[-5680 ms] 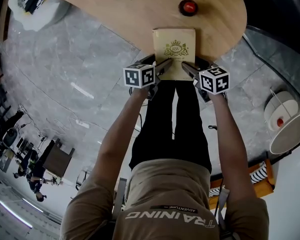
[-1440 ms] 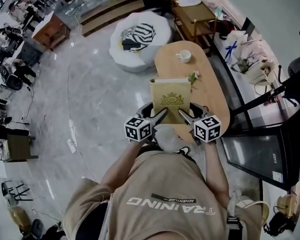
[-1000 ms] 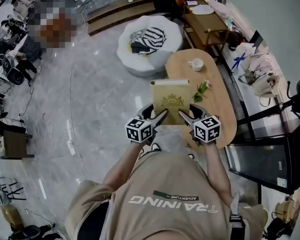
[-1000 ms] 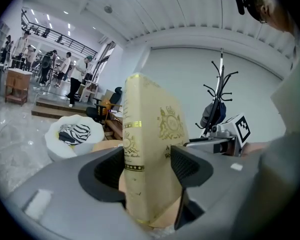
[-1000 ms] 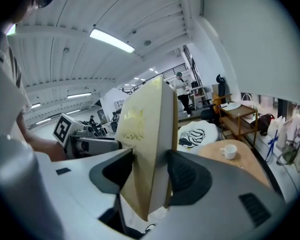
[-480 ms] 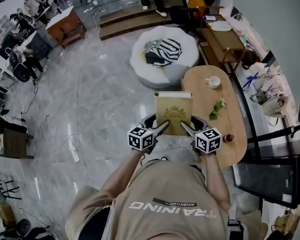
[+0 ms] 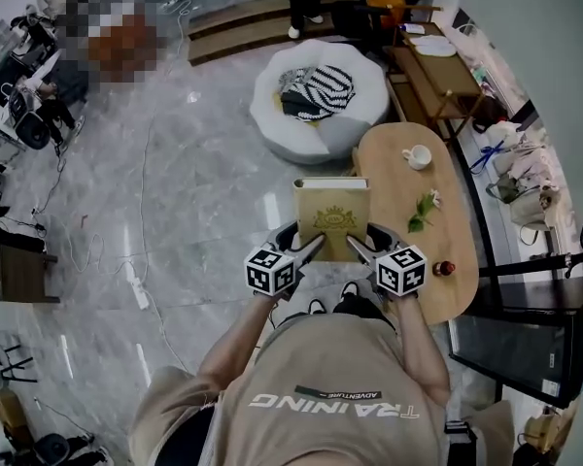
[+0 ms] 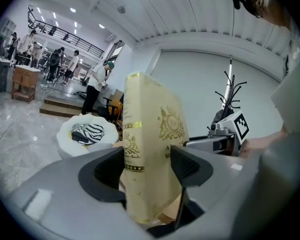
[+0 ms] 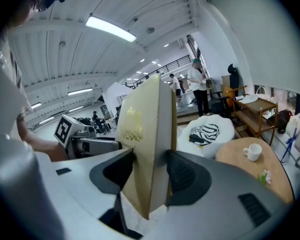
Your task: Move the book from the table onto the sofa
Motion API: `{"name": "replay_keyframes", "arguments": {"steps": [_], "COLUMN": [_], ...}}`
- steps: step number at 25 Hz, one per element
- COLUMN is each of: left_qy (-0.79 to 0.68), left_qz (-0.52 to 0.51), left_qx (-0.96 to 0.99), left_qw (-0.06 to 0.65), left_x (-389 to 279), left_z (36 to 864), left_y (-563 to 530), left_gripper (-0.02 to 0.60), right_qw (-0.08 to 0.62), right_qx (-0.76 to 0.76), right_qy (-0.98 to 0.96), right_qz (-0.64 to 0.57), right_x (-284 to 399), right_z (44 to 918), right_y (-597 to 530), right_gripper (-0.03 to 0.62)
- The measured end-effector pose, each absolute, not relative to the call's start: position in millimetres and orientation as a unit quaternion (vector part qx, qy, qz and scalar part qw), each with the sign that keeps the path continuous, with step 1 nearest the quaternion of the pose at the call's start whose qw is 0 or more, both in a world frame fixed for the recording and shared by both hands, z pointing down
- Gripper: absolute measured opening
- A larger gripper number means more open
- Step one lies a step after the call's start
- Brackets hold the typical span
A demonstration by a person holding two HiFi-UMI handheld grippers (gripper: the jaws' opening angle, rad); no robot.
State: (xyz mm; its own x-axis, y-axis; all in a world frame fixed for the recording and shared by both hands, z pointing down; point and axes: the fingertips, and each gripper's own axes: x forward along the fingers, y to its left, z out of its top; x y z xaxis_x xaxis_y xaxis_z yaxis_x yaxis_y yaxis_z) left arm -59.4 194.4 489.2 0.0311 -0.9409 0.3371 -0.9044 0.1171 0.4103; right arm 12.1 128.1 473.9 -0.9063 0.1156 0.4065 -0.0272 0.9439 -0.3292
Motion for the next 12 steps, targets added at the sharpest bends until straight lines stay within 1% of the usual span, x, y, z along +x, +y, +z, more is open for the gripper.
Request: {"name": "replay_keyframes", "arguments": {"steps": [6,12], "left_qy": [-0.715,-0.722], "left_qz": [-0.04,-0.025], "left_qx": [0.634,0.632], "left_qw": [0.292,0.28], "left_x": [-71.6,-81.9], "left_z": [499.7,490.9], "left_y": [191.5,164.6], "left_gripper": [0.295,0.295], "right_qw": [0.224,0.212], "right_qx": [-0.062,-0.07], "right_qy": [-0.959,-0.96], "right_qz": [0.165,0.167], "right_x": [-5.1,-15.0], "right_z": [483.4,478.0], "right_y": [119.9,92.7], "right_gripper": [0.218,0.218]}}
